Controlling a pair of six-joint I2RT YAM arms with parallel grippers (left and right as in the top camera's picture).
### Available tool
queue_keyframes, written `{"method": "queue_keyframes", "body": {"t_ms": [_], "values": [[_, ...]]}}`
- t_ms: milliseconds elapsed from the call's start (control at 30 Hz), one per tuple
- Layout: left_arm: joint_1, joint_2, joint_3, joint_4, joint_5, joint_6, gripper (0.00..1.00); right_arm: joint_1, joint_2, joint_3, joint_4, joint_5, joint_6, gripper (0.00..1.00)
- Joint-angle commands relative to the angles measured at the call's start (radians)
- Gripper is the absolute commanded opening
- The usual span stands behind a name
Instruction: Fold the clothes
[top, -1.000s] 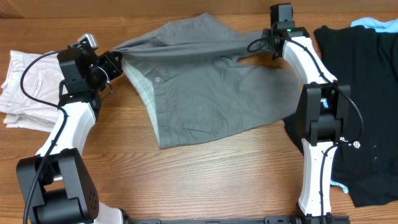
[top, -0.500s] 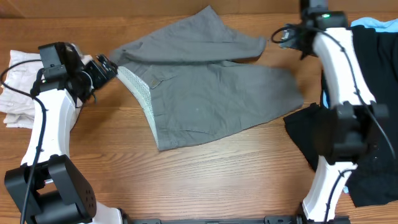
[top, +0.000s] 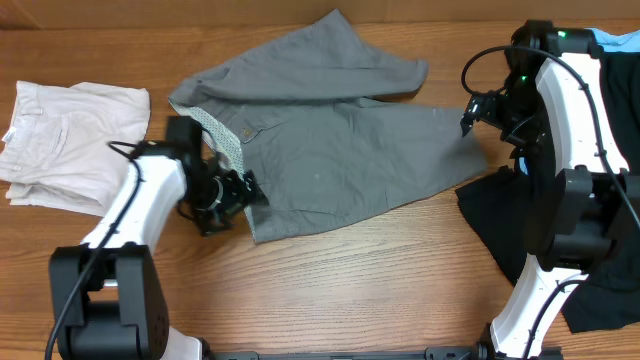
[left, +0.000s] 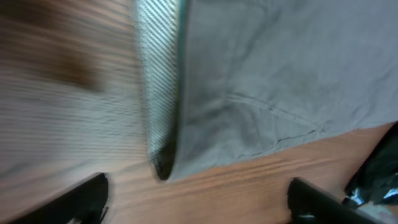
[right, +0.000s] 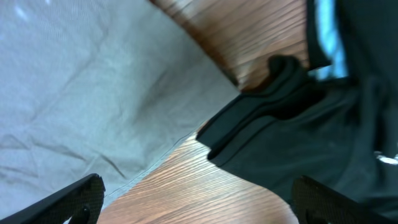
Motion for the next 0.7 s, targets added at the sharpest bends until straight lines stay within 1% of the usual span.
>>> {"method": "queue_keyframes", "body": {"t_ms": [0, 67, 100, 200, 300, 367, 500, 600, 633, 667], "values": [[-0.06, -0.013, -0.055, 0.091, 0.057, -0.008, 0.7, 0.002, 0.002, -0.032, 0.006, -0.049, -0.009, 0.99], [-0.085, -0.013, -0.079, 0.132, 0.056, -0.019, 0.62, 0.002, 0.002, -0.034, 0.006, -0.049, -0.009, 0.99], [-0.097, -0.013, -0.092, 0.153, 0.053, -0.036, 0.62, 0.002, 0.002, -0.034, 0.006, -0.049, -0.009, 0.99], [-0.114, -0.013, -0.123, 0.208, 0.052, -0.098, 0.63, 0.002, 0.002, -0.034, 0.006, -0.049, -0.016, 0.99], [-0.113, -0.013, -0.129, 0.211, 0.048, -0.123, 0.64, 0.002, 0.002, -0.034, 0.005, -0.049, -0.029, 0.99], [-0.113, -0.013, -0.129, 0.204, 0.034, -0.122, 0.66, 0.002, 0.002, -0.034, 0.006, -0.049, -0.032, 0.99], [-0.1, -0.014, -0.105, 0.169, 0.047, -0.101, 0.62, 0.002, 0.002, -0.034, 0.013, -0.049, -0.036, 1.0], [-0.067, -0.021, -0.039, 0.132, 0.062, -0.045, 0.66, 0.002, 0.002, -0.034, 0.02, -0.049, -0.036, 1.0], [-0.056, -0.022, -0.019, 0.129, 0.052, -0.026, 0.67, 0.002, 0.002, -0.034, 0.021, -0.049, -0.036, 1.0], [-0.04, -0.023, 0.007, 0.126, -0.01, -0.025, 0.67, 0.002, 0.002, -0.034, 0.021, -0.049, -0.036, 1.0]]}}
